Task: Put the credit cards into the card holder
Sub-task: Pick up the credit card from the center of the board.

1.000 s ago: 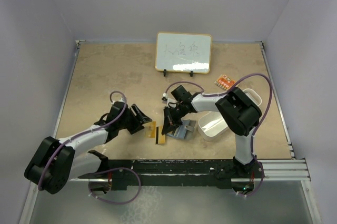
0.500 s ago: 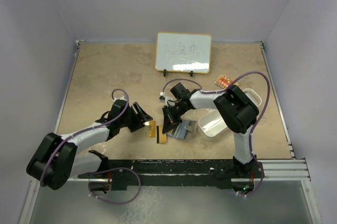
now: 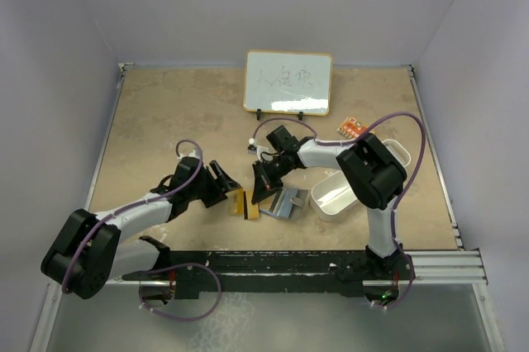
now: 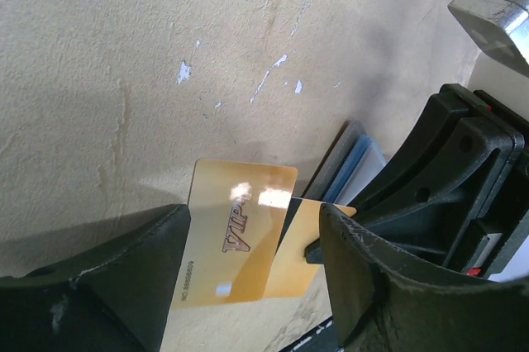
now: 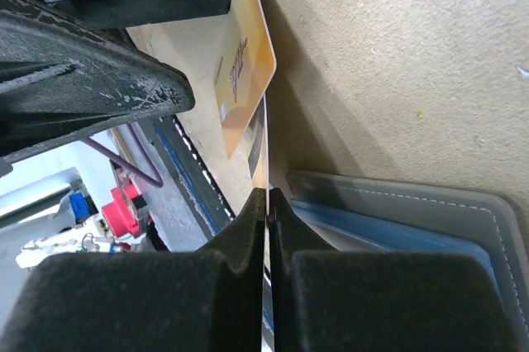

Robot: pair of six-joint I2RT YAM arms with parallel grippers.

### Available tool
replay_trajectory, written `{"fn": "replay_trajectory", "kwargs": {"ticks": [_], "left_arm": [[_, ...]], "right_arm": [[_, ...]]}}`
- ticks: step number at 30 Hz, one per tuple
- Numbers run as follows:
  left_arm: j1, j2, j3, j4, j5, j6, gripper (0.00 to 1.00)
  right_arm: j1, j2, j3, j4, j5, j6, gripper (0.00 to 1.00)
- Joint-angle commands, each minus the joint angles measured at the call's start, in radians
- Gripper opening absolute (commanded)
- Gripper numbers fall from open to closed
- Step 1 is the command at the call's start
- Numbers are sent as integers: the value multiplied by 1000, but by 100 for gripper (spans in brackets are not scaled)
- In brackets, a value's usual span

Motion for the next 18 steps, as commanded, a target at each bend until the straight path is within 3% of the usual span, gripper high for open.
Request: {"fn": "replay_trajectory", "kwargs": {"ticks": [1, 18], "left_arm": [[-12, 26, -65, -197, -61, 41, 64], [-14, 10, -65, -175, -31, 36, 65]], "right_arm": [[1, -7, -1, 54, -10, 5, 0], [-1, -16, -133, 450, -61, 408, 0]]}}
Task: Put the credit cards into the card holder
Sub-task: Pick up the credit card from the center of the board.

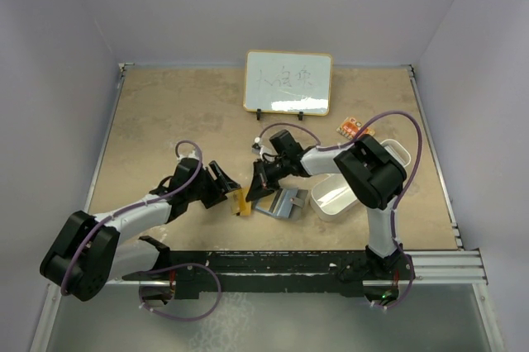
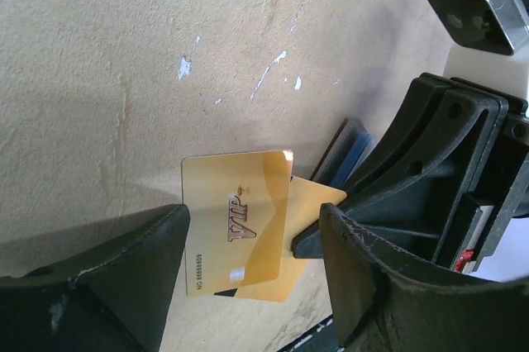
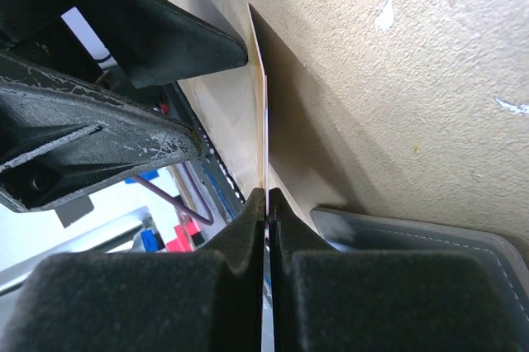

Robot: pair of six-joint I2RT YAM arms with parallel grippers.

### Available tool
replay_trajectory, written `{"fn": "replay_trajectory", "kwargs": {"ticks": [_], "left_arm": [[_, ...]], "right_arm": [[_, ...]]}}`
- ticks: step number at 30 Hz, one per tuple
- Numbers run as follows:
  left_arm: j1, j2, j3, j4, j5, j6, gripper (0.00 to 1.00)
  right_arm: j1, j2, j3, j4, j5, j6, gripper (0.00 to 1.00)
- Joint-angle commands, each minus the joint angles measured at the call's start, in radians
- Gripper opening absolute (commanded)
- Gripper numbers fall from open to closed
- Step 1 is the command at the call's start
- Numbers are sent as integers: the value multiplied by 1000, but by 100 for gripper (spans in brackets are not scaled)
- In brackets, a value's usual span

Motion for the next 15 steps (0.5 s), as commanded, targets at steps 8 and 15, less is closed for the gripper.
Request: {"fn": "replay_trajectory", "kwargs": {"ticks": [8, 15], "left_arm": [[-12, 6, -57, -187, -22, 35, 65], [-13, -26, -85, -194, -20, 30, 65]], "right_arm": [[-2, -54, -63, 181, -30, 142, 0], [-6, -72, -95, 193, -27, 146, 0]]}}
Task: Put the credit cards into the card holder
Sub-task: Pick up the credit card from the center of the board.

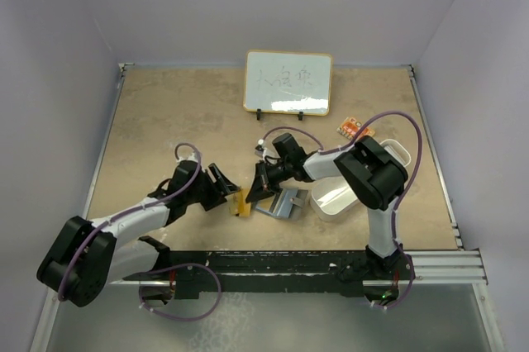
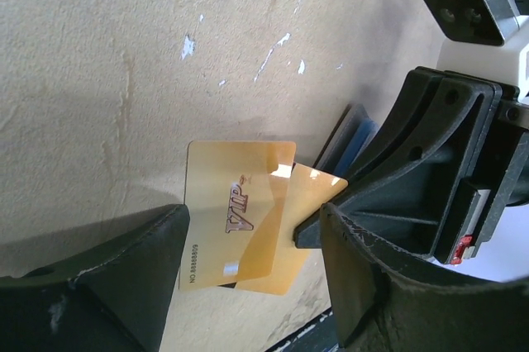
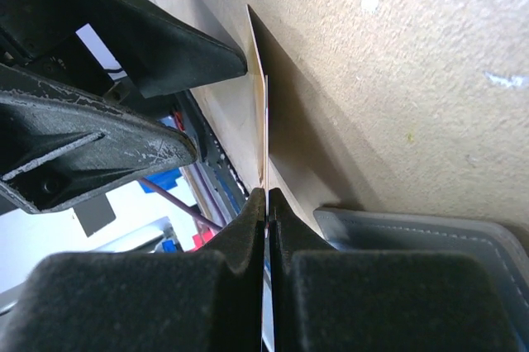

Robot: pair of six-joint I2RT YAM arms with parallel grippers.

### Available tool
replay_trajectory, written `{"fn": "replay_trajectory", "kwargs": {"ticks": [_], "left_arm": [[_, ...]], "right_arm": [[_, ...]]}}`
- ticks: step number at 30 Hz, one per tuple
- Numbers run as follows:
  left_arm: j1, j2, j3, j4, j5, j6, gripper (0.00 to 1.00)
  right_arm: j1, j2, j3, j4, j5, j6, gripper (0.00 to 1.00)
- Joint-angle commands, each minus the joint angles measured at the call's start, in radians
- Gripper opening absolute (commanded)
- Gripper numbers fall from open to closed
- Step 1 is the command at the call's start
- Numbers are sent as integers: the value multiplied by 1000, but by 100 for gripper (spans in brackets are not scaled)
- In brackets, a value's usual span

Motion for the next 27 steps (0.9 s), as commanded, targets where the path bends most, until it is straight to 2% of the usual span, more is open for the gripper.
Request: {"fn": "replay_trajectory", "kwargs": {"ticks": [1, 12, 24, 27], "left_arm": [[-7, 4, -72, -183, -30, 26, 65], [-7, -29, -80, -223, -55, 7, 67], [-8, -47, -103, -178, -36, -4, 68], [-8, -52, -106, -165, -31, -7, 68]], "right_arm": [[-6, -69, -27, 41, -22, 14, 0], [-11, -106, -55, 43, -12, 11, 0], [-12, -120, -100, 132, -23, 48, 0], [-11, -113, -111, 196, -37, 85, 0]]}}
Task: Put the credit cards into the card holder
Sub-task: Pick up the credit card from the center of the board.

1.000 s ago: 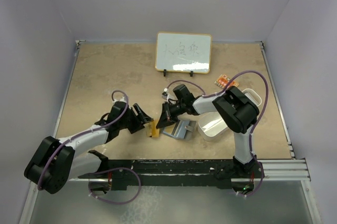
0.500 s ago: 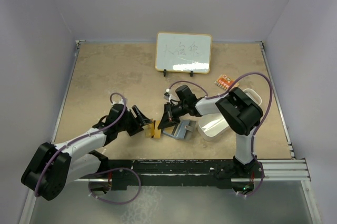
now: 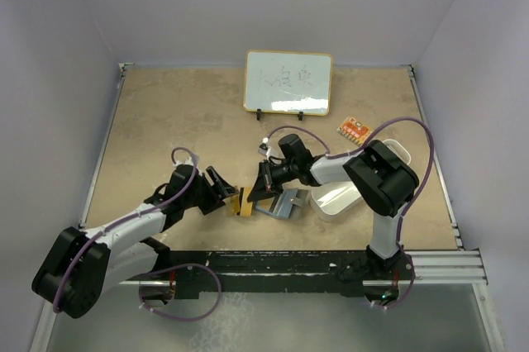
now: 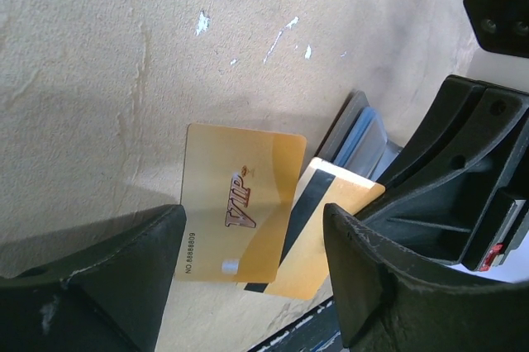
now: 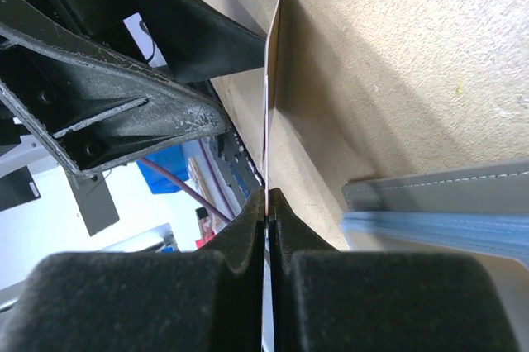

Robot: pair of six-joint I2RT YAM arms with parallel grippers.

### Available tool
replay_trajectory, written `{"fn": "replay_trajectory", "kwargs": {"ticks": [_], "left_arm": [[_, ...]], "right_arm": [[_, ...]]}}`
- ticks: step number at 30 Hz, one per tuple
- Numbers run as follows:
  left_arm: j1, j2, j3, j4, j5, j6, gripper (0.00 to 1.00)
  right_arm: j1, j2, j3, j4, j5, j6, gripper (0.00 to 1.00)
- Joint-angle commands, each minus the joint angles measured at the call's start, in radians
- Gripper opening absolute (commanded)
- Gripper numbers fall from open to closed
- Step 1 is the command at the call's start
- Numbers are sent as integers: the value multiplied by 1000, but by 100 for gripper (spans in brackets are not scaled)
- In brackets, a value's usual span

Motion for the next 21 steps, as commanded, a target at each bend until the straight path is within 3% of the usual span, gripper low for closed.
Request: {"fn": "replay_trajectory", "kwargs": {"ticks": [1, 21], "left_arm": [[-7, 21, -59, -140, -32, 21, 68], [-7, -11, -96, -46, 22, -19, 68]], "right_arm": [[-5, -17, -20, 125, -38, 53, 0], [-4, 63, -69, 453, -24, 229, 0]]}}
